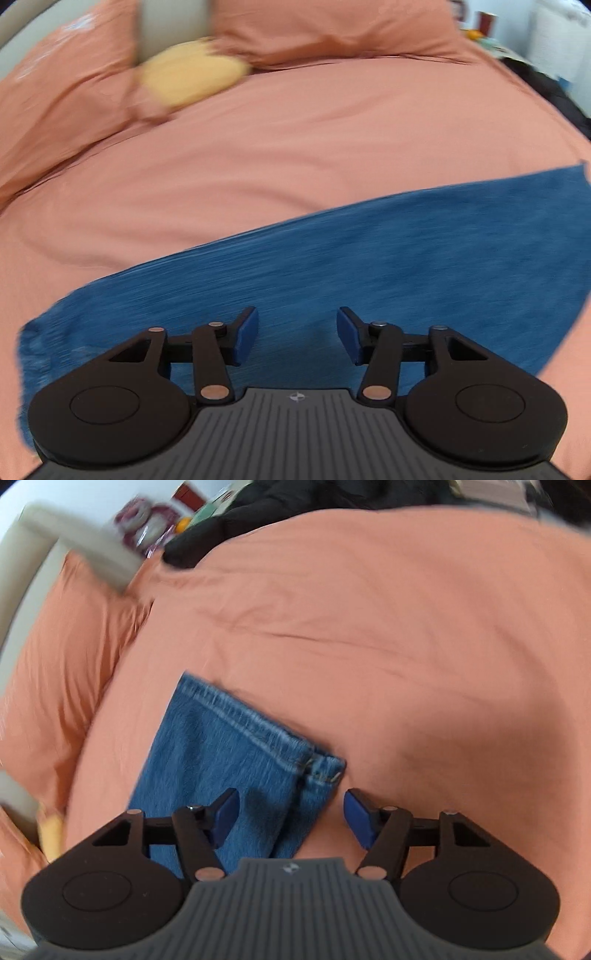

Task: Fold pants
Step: 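Grasp the leg hem with the right gripper and lift it toward the waistband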

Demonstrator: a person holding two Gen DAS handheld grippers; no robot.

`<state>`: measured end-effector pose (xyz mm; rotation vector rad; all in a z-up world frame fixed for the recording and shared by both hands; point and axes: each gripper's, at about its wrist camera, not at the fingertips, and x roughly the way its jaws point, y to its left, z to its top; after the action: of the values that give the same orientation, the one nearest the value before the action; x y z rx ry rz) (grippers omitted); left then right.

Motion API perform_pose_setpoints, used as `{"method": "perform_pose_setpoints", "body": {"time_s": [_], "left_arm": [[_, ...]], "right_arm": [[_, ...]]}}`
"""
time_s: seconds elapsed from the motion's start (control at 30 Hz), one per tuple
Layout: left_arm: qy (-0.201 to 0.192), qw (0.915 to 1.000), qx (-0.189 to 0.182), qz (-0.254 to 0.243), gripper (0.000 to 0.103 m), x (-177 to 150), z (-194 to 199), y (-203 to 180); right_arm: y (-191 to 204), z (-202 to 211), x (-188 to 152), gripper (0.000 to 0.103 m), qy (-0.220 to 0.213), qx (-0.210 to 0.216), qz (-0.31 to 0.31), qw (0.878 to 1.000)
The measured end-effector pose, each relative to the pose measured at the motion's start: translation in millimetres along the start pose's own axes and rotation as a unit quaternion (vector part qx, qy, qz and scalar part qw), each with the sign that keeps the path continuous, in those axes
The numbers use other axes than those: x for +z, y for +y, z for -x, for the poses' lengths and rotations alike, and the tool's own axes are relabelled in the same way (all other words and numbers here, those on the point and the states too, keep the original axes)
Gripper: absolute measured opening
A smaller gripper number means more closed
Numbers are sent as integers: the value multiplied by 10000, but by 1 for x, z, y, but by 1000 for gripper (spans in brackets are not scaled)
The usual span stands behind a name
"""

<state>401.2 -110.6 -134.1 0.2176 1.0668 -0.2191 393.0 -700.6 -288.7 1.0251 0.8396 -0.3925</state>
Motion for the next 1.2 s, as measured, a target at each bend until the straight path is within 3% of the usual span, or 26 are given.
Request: {"method": "perform_pose_setpoints", "body": {"time_s": [0.03,0.07,0.1,0.23,0.33,0.63,0.83,0.97,1.2], "left_arm": [[12,9999,-122,-81,53,4,-4,-16],[23,9996,-238,-170,49,8,-9,-29],[31,9990,-351,-266,46,12,-13,-44],[27,9954,-659,-689,35,30,-39,-98],[36,9938,-735,-831,32,44,-69,-127],[-1,9959,-820,-369,30,95,-134,-169],[396,9973,-529,-326,29,121,-161,-190],[324,9971,-506,-462,26,117,-151,-195],[303,9857,-1160,-1181,21,60,-106,-228]], "right_arm": [[-5,-2,1,47,-48,130,-146,9998],[-8,-3,2,18,-69,179,-209,9996],[-11,-4,4,11,-29,197,-194,9996],[-11,9,9,6,-100,574,346,9977],[-6,7,9,6,-36,450,744,9962],[-6,-1,11,7,23,456,1036,9936],[1,-3,9,7,1,303,1401,9897],[2,-3,9,7,-27,236,1384,9901],[24,14,10,6,-142,143,1638,9863]]}}
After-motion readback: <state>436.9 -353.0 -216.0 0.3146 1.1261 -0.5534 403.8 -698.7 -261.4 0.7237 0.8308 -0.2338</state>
